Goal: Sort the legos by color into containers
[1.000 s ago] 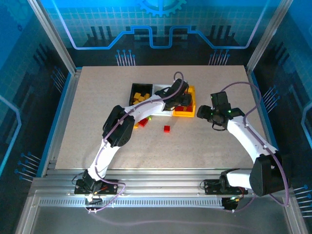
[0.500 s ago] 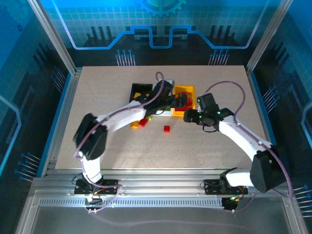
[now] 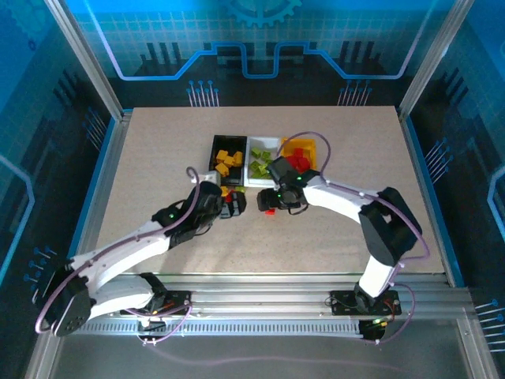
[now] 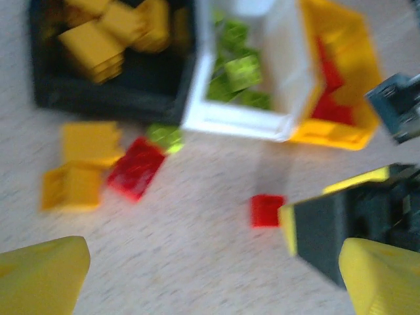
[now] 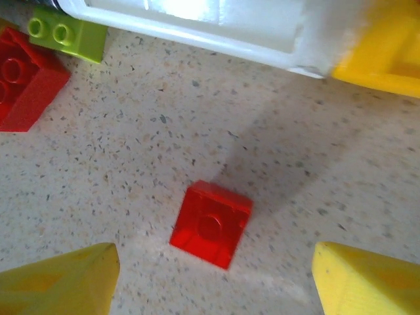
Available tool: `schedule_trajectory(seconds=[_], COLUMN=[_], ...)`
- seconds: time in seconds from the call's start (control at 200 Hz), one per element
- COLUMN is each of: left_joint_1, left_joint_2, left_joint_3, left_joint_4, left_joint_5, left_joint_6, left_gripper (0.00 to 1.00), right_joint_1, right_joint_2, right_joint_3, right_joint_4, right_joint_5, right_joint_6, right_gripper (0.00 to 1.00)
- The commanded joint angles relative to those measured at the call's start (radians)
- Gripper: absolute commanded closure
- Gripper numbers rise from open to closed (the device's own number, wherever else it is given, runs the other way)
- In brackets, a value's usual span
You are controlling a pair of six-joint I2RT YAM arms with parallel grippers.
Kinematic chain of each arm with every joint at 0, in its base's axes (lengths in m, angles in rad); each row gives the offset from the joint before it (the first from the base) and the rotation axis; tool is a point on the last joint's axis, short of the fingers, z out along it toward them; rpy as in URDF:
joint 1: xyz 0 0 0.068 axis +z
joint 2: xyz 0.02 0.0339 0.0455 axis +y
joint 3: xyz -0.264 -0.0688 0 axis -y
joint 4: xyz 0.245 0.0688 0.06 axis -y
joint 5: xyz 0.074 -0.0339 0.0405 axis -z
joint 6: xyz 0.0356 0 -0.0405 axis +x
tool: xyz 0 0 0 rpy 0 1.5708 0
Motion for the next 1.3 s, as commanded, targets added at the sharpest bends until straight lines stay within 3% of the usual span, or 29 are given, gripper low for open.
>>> schedule_trajectory(seconds=[0.0, 0.295, 0.535, 0.84, 1.021, 1.296], left_joint_1=[0.025, 0.059, 0.065, 0.068, 0.068, 0.075], left_joint_2=[-0.093, -0.153, -0.156, -0.15, -0.141, -0.102], left_joint_3=[-0.071, -0.108, -0.099, -0.094, -0.099, -0.086], left_joint_4=[-0.071, -0.126, -0.13, -0.132, -0.126, -0.149], left_joint_5=[-0.081, -0.1, -0.119, -0.114, -0.108, -0.117], left_joint_6=[-0.074, -0.086, -0.077, -0.068, -0.073, -0.062], left_gripper=[0.01, 0.01, 0.01, 0.01, 0.01, 0.01], right_joint_1=[0.025, 0.053, 0.05, -0.107, -0.228, -0.286], right_joint_2=[0.075, 0.157, 0.09, -0.111, -0.013, 0.186], right_joint_3=[0.072, 0.103, 0.08, 0.142, 0.252, 0.454], right_joint_4=[-0.058, -0.098, -0.101, -0.158, -0.16, -0.201], right_joint_5=[0.079, 0.106, 0.126, 0.168, 0.149, 0.158], right_joint_6=[0.013, 0.032, 0.029, -0.045, -0.051, -0.065], right_gripper=[0.25, 0.48, 0.64, 0.64, 0.63, 0.58])
